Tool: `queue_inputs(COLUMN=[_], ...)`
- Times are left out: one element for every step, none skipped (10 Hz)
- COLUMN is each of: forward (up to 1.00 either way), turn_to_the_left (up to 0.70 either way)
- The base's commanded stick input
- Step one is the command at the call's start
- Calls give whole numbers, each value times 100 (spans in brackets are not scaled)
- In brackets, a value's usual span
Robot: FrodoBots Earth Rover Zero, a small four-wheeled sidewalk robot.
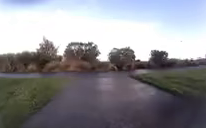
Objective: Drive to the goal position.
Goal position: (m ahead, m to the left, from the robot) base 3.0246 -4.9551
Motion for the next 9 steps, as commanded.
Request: queue_inputs(forward=[45,45,45,45,45,45,45,45,45], turn_to_the_left=[0,0,0,0,0,0,0,0,0])
